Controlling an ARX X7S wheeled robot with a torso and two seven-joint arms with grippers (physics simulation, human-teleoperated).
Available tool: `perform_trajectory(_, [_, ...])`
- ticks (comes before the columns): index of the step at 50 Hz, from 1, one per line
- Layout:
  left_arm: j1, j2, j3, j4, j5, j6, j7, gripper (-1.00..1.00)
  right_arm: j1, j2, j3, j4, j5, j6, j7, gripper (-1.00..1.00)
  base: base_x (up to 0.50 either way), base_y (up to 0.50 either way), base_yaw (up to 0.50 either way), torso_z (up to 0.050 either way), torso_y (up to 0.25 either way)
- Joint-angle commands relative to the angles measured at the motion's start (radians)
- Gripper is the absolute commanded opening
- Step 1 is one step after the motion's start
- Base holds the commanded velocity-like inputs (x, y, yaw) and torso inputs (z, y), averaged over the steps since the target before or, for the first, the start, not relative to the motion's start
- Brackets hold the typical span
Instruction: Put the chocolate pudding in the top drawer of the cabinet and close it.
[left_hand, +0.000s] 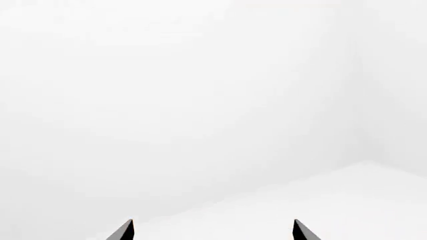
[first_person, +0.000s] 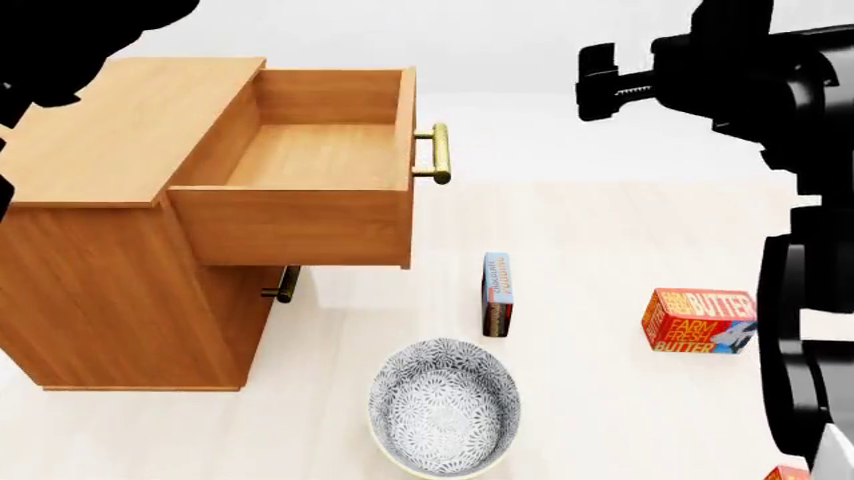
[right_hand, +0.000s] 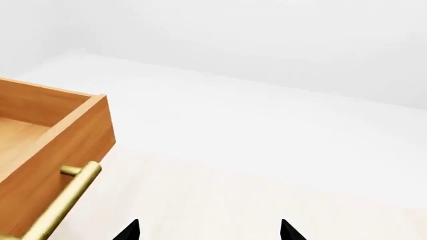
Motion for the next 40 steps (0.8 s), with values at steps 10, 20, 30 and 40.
perform_trajectory(10, [-0.008, -0.039, 0.002, 0.008, 0.079, 0.079, -0.039, 1.00, -0.084, 0.018, -0.064, -0.110, 0.089, 0.257, -0.099, 1.00, 0.00, 0.00, 0.00, 0.000, 0.000])
perform_trajectory(20, [-0.015, -0.037, -0.001, 0.002, 0.084, 0.079, -0.037, 1.00, -0.136, -0.020, -0.078, -0.037, 0.087, 0.195, -0.093, 1.00, 0.00, 0.00, 0.00, 0.000, 0.000])
perform_trajectory(30, [-0.008, -0.042, -0.005, 0.005, 0.093, 0.095, -0.040, 1.00, -0.156, -0.084, -0.091, 0.129, 0.066, 0.056, -0.086, 1.00, 0.00, 0.00, 0.00, 0.000, 0.000])
perform_trajectory(40, [0.002, -0.056, 0.002, 0.020, 0.102, 0.089, -0.052, 1.00, -0.123, -0.168, -0.087, 0.451, 0.032, -0.192, -0.070, 1.00, 0.00, 0.00, 0.00, 0.000, 0.000])
